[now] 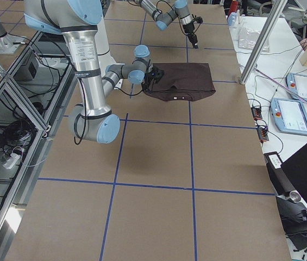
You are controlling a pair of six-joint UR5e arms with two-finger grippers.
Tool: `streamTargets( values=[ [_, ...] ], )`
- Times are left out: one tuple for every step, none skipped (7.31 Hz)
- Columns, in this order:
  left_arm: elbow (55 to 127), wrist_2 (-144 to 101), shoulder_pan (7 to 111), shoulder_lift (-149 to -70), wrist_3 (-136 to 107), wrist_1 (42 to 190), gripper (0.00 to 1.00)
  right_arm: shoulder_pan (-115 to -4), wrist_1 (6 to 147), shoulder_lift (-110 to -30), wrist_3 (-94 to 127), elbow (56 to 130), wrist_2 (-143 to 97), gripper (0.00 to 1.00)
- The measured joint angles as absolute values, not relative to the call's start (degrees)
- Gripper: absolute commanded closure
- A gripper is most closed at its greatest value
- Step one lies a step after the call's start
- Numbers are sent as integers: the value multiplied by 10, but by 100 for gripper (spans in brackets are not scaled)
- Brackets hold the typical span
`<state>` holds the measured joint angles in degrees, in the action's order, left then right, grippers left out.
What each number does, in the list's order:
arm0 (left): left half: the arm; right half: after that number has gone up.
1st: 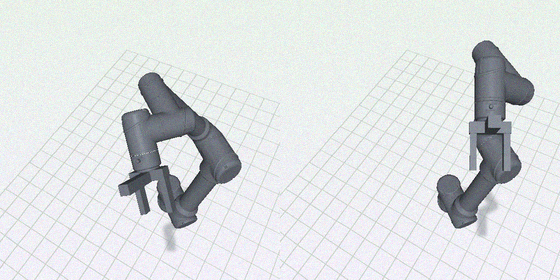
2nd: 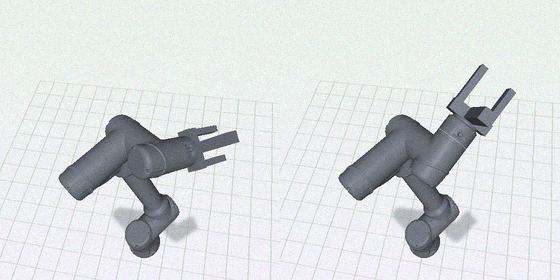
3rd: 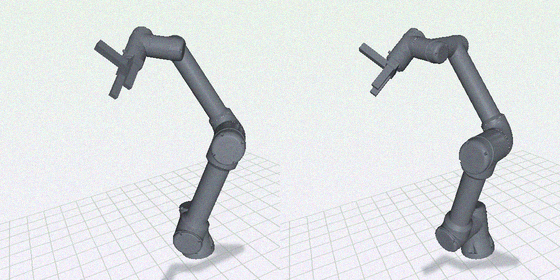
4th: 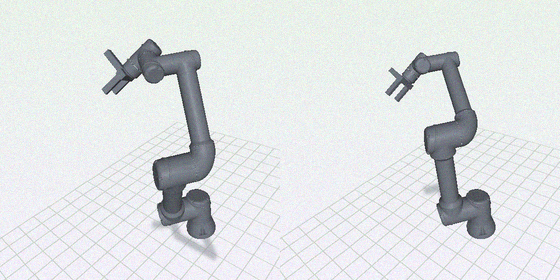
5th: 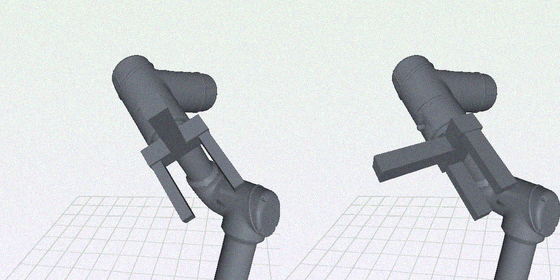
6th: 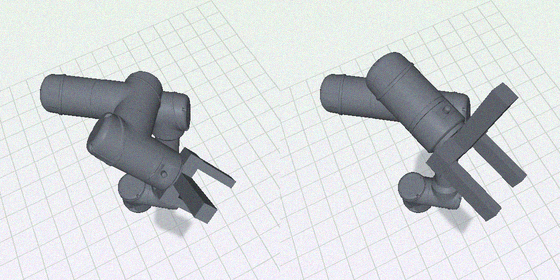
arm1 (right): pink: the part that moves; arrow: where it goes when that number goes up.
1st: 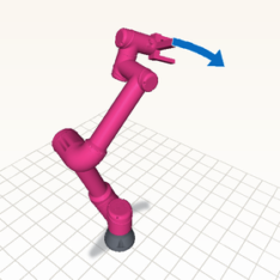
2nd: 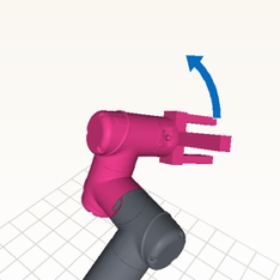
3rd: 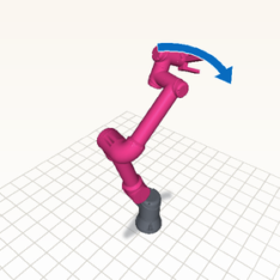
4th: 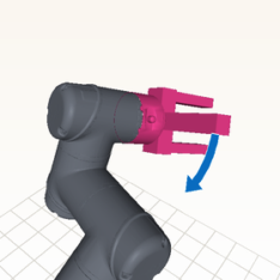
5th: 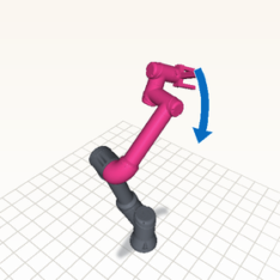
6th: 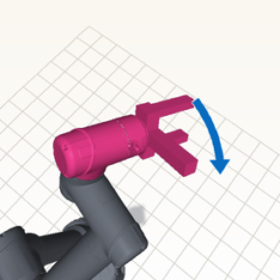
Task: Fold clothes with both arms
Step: 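Move the right gripper to the shirt's near corner while the left gripper withdraws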
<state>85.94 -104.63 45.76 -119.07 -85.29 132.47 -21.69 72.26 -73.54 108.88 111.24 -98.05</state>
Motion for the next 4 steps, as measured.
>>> streamTargets(
  values=[
    [866,-1050,456,-1179,-858,1324,48,-203,735,-723,1090,1098,-969,9],
    [868,-1059,454,-1174,-861,1324,48,-194,762,-707,1091,1090,-960,9],
    [870,-1072,453,-1172,-862,1325,48,-187,791,-693,1091,1086,-955,11],
    [870,-1080,452,-1172,-862,1325,48,-181,805,-687,1092,1084,-953,12]
  ],
)
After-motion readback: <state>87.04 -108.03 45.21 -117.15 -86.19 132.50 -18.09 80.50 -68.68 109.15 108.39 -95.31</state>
